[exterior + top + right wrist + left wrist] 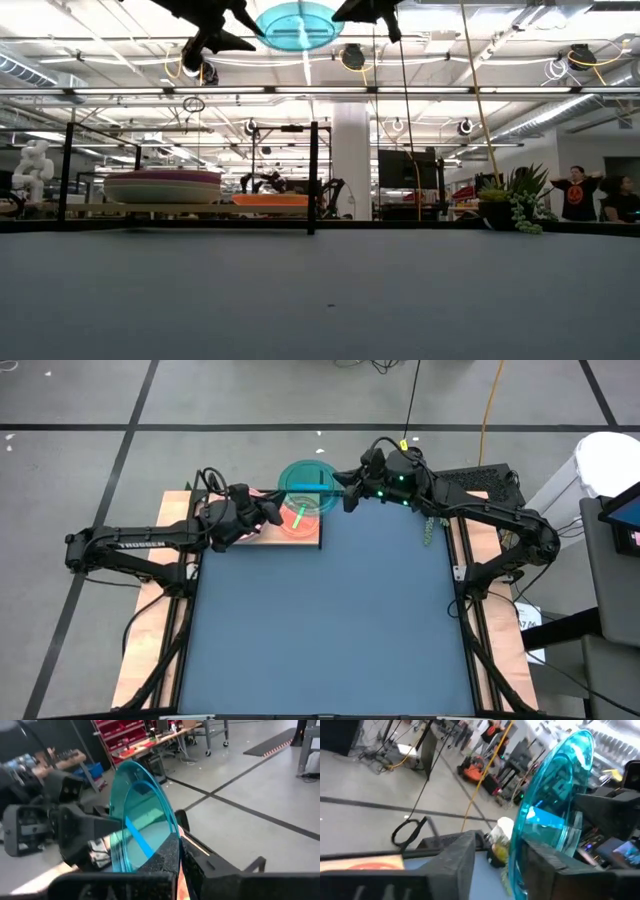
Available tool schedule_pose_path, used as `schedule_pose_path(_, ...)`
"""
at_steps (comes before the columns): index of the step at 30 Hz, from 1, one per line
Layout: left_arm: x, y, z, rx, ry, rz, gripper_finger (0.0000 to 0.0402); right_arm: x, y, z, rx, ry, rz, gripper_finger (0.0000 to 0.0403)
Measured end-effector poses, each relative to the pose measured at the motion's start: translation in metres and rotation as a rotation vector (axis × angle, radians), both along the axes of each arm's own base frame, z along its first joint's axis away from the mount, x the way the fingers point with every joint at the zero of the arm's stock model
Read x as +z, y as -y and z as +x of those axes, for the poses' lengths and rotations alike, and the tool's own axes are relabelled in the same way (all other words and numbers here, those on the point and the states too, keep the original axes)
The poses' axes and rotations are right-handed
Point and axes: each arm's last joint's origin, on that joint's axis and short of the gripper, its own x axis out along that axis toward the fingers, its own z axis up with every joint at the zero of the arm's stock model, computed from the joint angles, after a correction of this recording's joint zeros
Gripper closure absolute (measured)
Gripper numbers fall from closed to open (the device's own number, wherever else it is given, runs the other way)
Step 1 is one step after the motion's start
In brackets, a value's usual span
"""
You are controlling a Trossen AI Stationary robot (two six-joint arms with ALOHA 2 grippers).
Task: Place and stack plates onto a shelf
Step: Stack the blue plate on top of the green plate on the shelf
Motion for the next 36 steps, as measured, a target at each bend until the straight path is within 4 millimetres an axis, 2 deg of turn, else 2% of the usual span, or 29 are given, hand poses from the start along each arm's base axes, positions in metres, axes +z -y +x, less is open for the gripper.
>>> schedule_pose_path(7, 0.021, 0.004, -0.015, 0.088, 0.049, 0.114, 0.0217, 0.02, 0.005, -0.006, -0.03, 0.056, 0.007, 0.0402)
schedule_pose_path(12, 0.045, 0.005, -0.04, 0.143, 0.154, 0.182, 0.02, 0.033, 0.008, -0.011, -0.045, 0.09, -0.006, 0.0403)
schedule_pose_path(18, 0.056, 0.004, -0.063, 0.172, 0.202, 0.18, 0.0195, 0.039, 0.008, -0.01, -0.048, 0.177, 0.055, 0.0403)
schedule_pose_path(29, 0.055, 0.005, -0.065, 0.177, 0.233, 0.139, 0.0195, 0.049, 0.008, -0.01, -0.052, 0.417, 0.318, 0.0403)
schedule_pose_path(36, 0.055, 0.013, -0.063, 0.136, 0.234, 0.136, 0.0195, 0.046, 0.012, 0.001, -0.062, 0.507, 0.413, 0.0403)
